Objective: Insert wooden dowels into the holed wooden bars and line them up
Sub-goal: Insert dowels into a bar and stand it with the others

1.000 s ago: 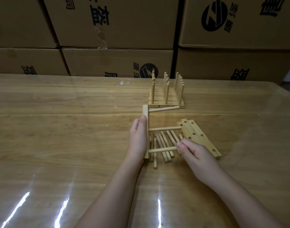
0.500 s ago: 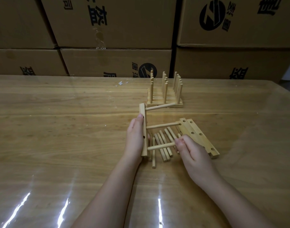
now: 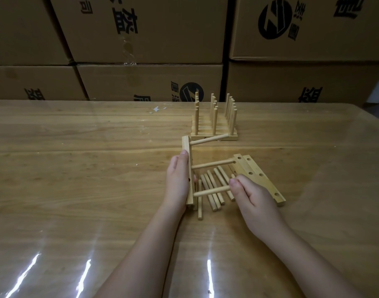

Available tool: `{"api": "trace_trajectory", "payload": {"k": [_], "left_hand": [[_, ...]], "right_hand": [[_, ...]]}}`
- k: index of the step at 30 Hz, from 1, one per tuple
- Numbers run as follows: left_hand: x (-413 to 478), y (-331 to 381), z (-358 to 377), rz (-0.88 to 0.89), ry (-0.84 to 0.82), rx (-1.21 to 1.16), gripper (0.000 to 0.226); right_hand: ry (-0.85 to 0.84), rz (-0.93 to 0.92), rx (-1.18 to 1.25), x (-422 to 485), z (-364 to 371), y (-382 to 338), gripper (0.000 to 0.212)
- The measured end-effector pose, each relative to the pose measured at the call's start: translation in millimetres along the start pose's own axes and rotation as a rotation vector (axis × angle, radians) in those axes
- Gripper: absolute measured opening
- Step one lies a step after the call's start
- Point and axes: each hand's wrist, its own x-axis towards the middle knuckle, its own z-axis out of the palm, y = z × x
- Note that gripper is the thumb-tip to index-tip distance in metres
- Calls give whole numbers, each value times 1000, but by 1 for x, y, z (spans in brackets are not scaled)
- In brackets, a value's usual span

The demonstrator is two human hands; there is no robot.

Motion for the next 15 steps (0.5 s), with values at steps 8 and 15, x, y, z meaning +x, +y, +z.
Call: {"api": "trace_trajectory", "payload": {"k": [8, 15], "left_hand": [[-1, -1, -4, 15, -210, -133, 16], [2, -2, -6, 50, -257, -153, 35]], "right_hand": [[249, 146, 185, 6, -10, 1, 33], [401, 246, 235, 11, -22, 8, 35]]}}
